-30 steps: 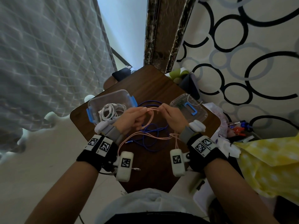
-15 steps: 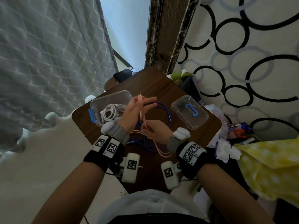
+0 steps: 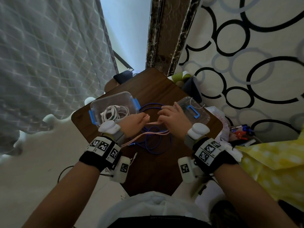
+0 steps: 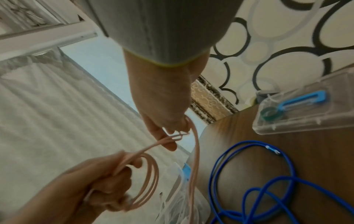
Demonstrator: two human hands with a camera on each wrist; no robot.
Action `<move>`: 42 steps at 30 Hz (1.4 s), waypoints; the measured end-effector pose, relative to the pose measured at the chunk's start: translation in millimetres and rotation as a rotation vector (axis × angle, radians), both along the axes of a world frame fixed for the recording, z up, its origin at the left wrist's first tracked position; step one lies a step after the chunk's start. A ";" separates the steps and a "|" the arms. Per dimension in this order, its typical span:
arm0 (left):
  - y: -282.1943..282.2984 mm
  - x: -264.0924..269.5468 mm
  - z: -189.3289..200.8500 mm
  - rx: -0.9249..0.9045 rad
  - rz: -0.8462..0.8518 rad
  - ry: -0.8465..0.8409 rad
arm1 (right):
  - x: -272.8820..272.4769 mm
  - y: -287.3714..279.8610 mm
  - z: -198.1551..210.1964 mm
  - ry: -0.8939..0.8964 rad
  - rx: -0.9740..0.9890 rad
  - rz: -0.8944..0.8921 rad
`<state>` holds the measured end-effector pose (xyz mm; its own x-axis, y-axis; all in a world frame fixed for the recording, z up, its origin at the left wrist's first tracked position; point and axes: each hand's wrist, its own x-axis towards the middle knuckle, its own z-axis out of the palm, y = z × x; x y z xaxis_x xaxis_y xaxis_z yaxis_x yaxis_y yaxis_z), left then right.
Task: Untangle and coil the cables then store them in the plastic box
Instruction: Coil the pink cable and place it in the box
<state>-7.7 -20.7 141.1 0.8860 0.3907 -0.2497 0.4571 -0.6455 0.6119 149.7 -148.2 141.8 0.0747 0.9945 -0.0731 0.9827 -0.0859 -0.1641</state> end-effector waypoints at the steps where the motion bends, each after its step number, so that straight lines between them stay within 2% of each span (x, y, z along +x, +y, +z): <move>1: -0.1 -0.9 2.1 -0.124 0.023 -0.018 | 3.4 -1.7 -3.8 0.012 -0.027 -0.035; 3: -1.6 -1.2 2.1 -0.314 0.049 -0.083 | 7.8 -4.6 -9.2 0.062 -0.073 -0.098; 6: -1.1 0.0 -4.2 -0.342 0.126 -0.160 | 5.9 -5.4 -11.4 0.068 -0.041 -0.166; 8: 1.0 1.1 -10.5 -0.378 0.214 -0.172 | 2.3 -3.9 -11.2 0.027 0.047 -0.191; 10: 1.1 1.2 -13.6 -0.554 0.286 -0.207 | -1.9 -1.4 -11.6 -0.022 0.148 -0.127; 12: 0.3 2.0 -9.8 -0.737 0.364 -0.267 | -2.8 1.9 -13.9 -0.043 0.166 -0.082; 14: -0.1 3.1 -3.1 -0.869 0.447 -0.315 | 2.0 2.9 -13.8 -0.032 0.109 -0.151; 17: 0.4 4.7 2.9 -0.889 0.470 -0.304 | 8.0 4.8 -13.2 -0.044 -0.039 -0.274; 18: -0.1 5.8 4.4 -0.872 0.446 -0.289 | 7.1 6.1 -12.1 -0.011 0.000 -0.260; 21: -1.2 7.4 6.2 -0.895 0.414 -0.279 | -9.1 12.0 -13.9 0.265 0.305 -0.076; 22: -1.7 7.3 6.6 -0.933 0.433 -0.285 | -15.2 12.7 -16.3 0.425 0.303 -0.074; 25: -1.9 3.7 5.8 -1.077 0.542 -0.366 | -25.1 13.4 -23.4 0.981 0.138 -0.226; 26: -1.3 1.6 6.4 -1.128 0.573 -0.425 | -25.1 13.4 -26.1 1.101 0.101 -0.277; 29: 2.5 -3.7 7.9 -1.156 0.574 -0.552 | -28.0 13.5 -32.1 1.206 0.031 -0.331; 31: 2.4 -5.0 7.2 -1.137 0.576 -0.570 | -31.9 15.5 -32.0 1.254 0.109 -0.433; 33: -1.3 -3.9 6.9 -1.141 0.582 -0.584 | -30.2 18.3 -33.6 1.271 0.229 -0.592; 35: -5.5 -2.7 8.0 -1.150 0.548 -0.596 | -26.0 24.4 -36.6 1.162 0.262 -0.663; 39: -10.2 3.2 22.0 -1.200 0.440 -0.651 | -32.1 34.7 -29.5 0.791 -0.003 -0.473; 42: -7.6 8.9 28.6 -1.234 0.438 -0.752 | -38.7 35.9 -24.5 0.890 -0.114 -0.371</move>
<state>1.1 -28.3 169.7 0.8255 0.5404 -0.1629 -0.1861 0.5331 0.8253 111.0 -112.3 117.3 0.2527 0.9022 -0.3494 0.4104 -0.4270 -0.8058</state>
